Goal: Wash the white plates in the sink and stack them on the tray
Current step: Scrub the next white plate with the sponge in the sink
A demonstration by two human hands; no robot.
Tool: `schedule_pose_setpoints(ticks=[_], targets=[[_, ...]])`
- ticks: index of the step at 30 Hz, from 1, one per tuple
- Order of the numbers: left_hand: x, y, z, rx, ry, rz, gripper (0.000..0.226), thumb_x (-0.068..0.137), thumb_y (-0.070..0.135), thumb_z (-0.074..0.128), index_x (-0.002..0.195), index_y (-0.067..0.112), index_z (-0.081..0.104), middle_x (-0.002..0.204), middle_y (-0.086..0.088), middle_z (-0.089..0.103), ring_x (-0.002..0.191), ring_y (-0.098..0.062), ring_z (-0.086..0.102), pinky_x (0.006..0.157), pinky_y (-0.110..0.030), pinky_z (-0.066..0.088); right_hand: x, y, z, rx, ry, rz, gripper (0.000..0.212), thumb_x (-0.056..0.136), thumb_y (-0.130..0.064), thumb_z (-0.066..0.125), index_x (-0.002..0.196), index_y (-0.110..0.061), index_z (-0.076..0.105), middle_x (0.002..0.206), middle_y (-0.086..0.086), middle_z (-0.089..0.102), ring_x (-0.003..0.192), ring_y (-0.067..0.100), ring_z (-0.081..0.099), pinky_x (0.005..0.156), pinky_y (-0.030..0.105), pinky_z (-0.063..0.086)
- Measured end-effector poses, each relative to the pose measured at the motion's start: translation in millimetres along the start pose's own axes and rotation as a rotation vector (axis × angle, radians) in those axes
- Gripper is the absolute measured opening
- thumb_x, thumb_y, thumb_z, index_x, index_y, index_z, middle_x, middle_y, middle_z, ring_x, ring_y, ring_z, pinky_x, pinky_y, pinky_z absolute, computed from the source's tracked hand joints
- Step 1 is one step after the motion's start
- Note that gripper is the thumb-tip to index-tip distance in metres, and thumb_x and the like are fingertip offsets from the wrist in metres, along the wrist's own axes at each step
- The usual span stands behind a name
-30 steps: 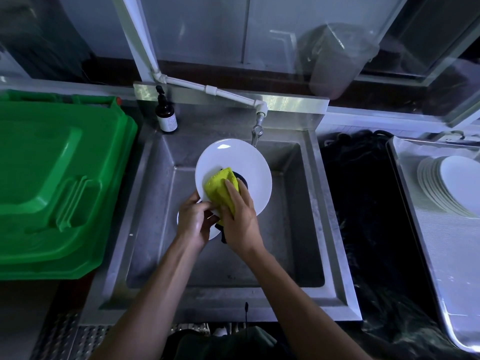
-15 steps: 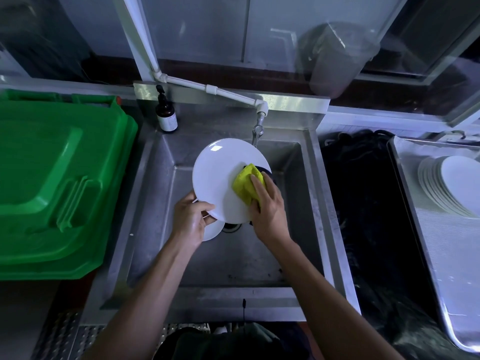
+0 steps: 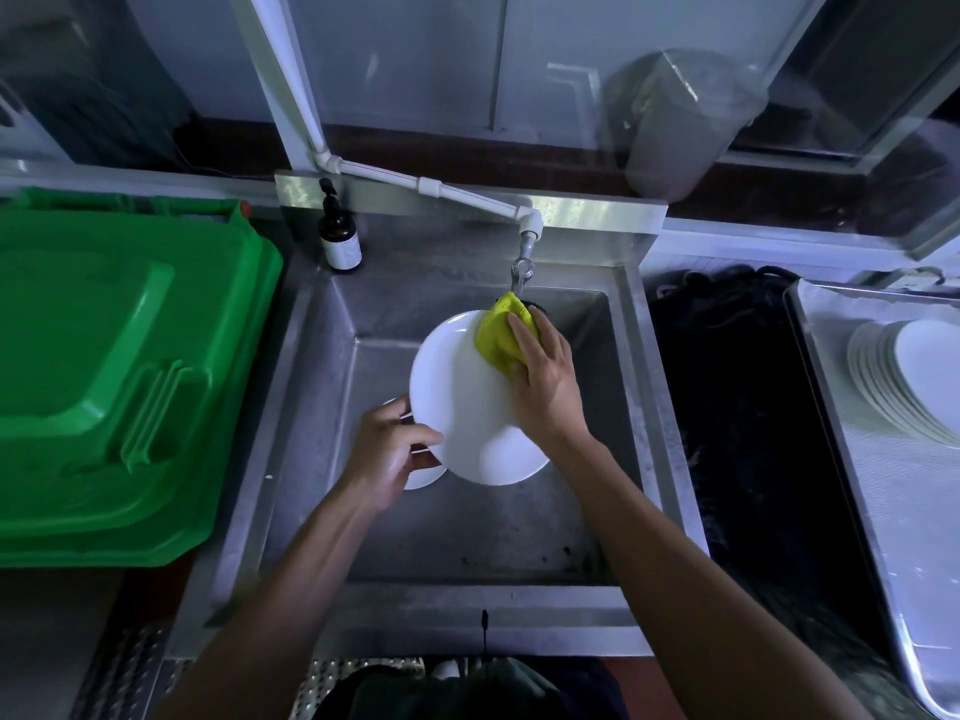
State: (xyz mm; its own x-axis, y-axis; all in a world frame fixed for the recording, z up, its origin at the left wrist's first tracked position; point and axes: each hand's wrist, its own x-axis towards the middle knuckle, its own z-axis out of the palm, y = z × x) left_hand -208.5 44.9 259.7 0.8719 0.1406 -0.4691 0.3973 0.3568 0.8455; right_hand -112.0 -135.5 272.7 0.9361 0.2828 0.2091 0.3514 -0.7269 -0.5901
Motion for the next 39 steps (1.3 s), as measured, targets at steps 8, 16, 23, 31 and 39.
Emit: schedule_pose_setpoints(ticks=[8,16,23,31,39], targets=[[0,-1,5,0.055,-0.041,-0.001,0.037,0.061,-0.002,0.063,0.095,0.008,0.074,0.092,-0.011,0.075,0.08,-0.029,0.07,0.078,-0.051,0.06,10,-24,11,0.065,-0.065,-0.135,0.054,0.092,-0.002,0.056,0.145,-0.011,0.048,0.155,0.016,0.036,0.139,0.039,0.036,0.116,0.047,0.03],[3,2,3,0.06,-0.013,0.047,0.034,0.068,-0.008,0.061,0.096,0.008,0.074,0.087,-0.011,0.073,0.08,-0.028,0.07,0.07,-0.044,0.061,-7,-38,24,0.138,-0.174,-0.233,0.053,0.091,0.0,0.055,0.143,-0.009,0.051,0.154,0.015,0.038,0.136,0.037,0.042,0.111,0.045,0.036],[8,5,1,-0.019,0.056,0.063,0.039,0.078,-0.026,0.047,0.093,0.003,0.07,0.078,-0.011,0.072,0.073,-0.026,0.071,0.06,-0.035,0.058,-32,-54,26,0.152,-0.17,-0.291,0.051,0.089,-0.015,0.058,0.138,-0.002,0.055,0.148,0.02,0.045,0.129,0.041,0.049,0.106,0.048,0.041],[2,0,-3,0.018,-0.021,0.031,0.036,0.078,-0.025,0.047,0.102,-0.005,0.065,0.087,-0.019,0.066,0.082,-0.034,0.066,0.072,-0.044,0.061,-47,-41,30,0.139,-0.171,-0.312,0.052,0.092,-0.011,0.065,0.142,-0.005,0.051,0.152,0.017,0.041,0.138,0.037,0.042,0.11,0.049,0.037],[-7,-3,-4,0.002,-0.079,-0.04,0.035,0.07,-0.009,0.056,0.091,0.013,0.075,0.084,-0.006,0.07,0.077,-0.026,0.068,0.075,-0.044,0.056,-20,-43,29,0.051,-0.119,-0.341,0.048,0.099,-0.014,0.049,0.147,-0.013,0.046,0.157,0.014,0.034,0.142,0.036,0.034,0.117,0.046,0.029]])
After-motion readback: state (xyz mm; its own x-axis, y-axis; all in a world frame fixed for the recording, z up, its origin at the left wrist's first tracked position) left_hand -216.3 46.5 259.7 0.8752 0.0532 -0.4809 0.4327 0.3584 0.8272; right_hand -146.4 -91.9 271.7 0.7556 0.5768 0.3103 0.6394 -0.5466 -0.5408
